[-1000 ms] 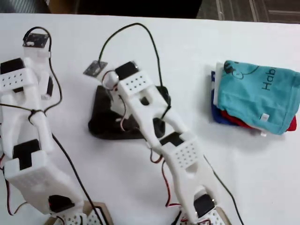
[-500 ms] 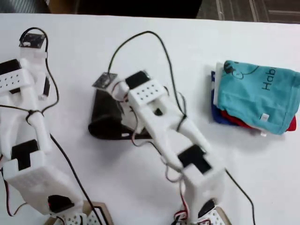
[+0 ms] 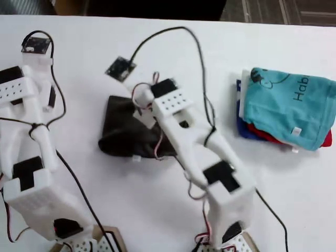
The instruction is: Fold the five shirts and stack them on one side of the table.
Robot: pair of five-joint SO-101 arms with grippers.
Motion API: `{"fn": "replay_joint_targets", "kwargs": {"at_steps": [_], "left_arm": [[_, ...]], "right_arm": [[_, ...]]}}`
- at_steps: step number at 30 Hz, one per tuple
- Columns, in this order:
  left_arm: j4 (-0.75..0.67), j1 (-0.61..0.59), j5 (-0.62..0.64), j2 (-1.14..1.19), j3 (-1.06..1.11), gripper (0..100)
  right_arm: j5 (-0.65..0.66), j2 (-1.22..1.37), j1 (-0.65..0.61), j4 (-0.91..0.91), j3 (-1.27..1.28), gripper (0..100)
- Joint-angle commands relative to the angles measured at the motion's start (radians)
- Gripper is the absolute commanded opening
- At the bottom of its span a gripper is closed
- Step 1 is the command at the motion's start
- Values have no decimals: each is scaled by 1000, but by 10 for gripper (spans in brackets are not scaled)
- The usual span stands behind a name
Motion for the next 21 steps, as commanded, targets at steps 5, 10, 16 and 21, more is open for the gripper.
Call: {"fn": "replay_joint_targets", "kwargs": {"at_steps": [5,10,16,21], "left_arm": [[-15,-5,-11,-6,-8,27],[-15,-5,-11,-6,-13,27],[-15,-5,-11,-6,-13,27],[-15,-5,-11,-6,-13,27]], "right_arm": [[2,139,39,143,-236,22],[44,150,38,283,-272,22],[94,139,47,348,-190,22],[100,93,39,355,-89,22]]}}
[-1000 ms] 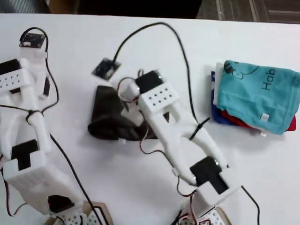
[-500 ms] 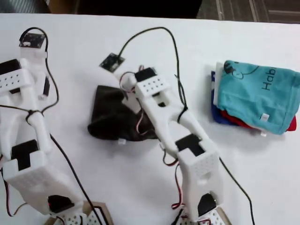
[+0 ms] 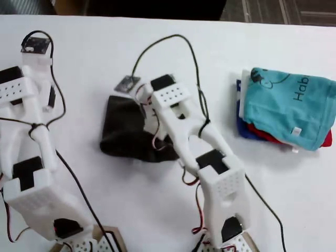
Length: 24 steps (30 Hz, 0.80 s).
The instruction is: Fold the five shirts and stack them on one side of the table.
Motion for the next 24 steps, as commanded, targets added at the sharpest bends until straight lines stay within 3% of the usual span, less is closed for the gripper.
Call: {"fn": "replay_joint_targets", "kwargs": {"at_steps": [1,8,14,19,24], "left_arm": [[-15,-6,-11,-8,-13,27],[-15,-6,-11,-8,-13,27],[-15,-6,-9,-6,-12,27],[-15,-6,-11,-8,-12,27],[-15,-6,-11,-9,-10,27]], "right_arm": [[6,-94,4,12,61,22],[5,-383,4,-33,347,22],[0,-542,13,-228,466,22],[-2,-487,13,-386,433,22],[-3,-357,5,-380,408,22]]}}
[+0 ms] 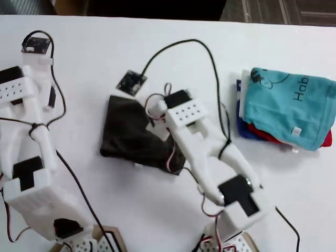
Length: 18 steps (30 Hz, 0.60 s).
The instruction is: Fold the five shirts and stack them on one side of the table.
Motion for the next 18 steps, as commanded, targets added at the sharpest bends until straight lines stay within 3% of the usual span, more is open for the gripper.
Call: {"fn": "replay_joint_targets", "kwargs": {"at_steps": [1,8,12,18], "left_arm": [[-15,-6,-11,-9,-12,27],[-18,-6,-11,-11,-13,27],[-43,-6,-11,-6,-13,27],[-43,-6,-9,-6,-10,27]], "right_arm": [[-6,58,5,15,-37,22],[-44,13,-28,166,3,22],[-48,-96,-62,157,104,22],[-140,-137,107,76,-3,28]]}}
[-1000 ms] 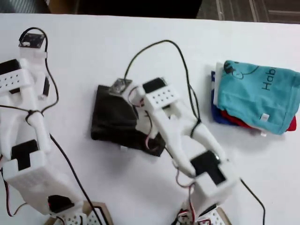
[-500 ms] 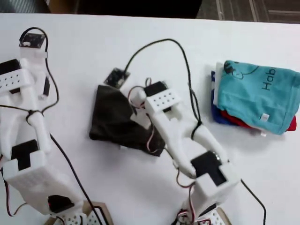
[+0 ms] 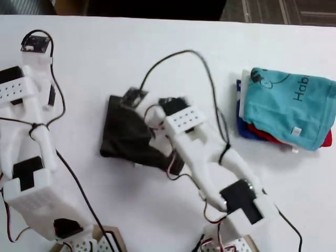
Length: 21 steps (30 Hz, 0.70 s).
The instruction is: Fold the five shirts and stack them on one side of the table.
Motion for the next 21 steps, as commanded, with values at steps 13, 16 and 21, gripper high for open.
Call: {"fn": "replay_joint_targets", "kwargs": {"at_steps": [13,16,21], "left_arm": [[-15,-6,-11,-6,-5,27],[-15,-6,-11,-6,-7,27],[-17,-6,-11,-6,-8,27]], "right_arm": [[-199,447,193,139,-743,217],[-199,549,191,165,-825,218],[-199,684,220,188,-937,218]]}}
